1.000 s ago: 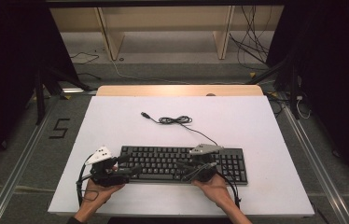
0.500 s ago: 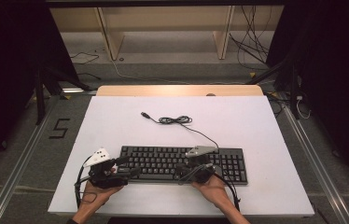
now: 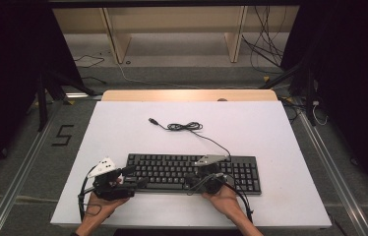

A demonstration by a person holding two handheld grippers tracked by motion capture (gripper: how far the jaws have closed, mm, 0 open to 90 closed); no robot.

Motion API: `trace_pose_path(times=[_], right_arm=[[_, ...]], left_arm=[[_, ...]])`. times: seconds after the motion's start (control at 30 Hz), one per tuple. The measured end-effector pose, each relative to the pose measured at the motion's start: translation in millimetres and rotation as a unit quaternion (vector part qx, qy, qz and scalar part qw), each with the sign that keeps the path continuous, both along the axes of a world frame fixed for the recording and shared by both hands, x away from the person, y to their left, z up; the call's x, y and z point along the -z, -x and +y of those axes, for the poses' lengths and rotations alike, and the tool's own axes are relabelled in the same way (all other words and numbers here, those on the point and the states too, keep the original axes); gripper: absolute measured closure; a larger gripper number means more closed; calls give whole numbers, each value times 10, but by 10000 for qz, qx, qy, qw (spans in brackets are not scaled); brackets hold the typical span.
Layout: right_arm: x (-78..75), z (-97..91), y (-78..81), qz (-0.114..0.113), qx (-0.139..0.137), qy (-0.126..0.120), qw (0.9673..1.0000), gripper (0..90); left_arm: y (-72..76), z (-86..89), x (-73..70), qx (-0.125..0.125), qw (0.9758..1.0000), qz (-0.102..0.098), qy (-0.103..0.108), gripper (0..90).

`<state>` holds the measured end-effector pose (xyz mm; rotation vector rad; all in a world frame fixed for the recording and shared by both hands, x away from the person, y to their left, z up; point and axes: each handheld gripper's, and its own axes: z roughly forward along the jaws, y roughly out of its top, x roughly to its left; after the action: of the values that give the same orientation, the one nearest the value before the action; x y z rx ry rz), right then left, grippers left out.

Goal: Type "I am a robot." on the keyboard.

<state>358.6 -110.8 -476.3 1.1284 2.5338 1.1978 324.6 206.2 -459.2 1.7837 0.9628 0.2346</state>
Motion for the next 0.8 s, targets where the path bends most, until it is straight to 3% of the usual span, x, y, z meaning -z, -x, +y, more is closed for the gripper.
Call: trace_pose_path(times=[0.53,0.8], right_arm=[[29,15,17,-8,-21,90,10000,900],[14,-2,14,15,42,3,10000,893]], left_arm=[[-3,5,8,-9,10000,6,-9,258],[-6,6,10,-3,10000,6,-15,258]])
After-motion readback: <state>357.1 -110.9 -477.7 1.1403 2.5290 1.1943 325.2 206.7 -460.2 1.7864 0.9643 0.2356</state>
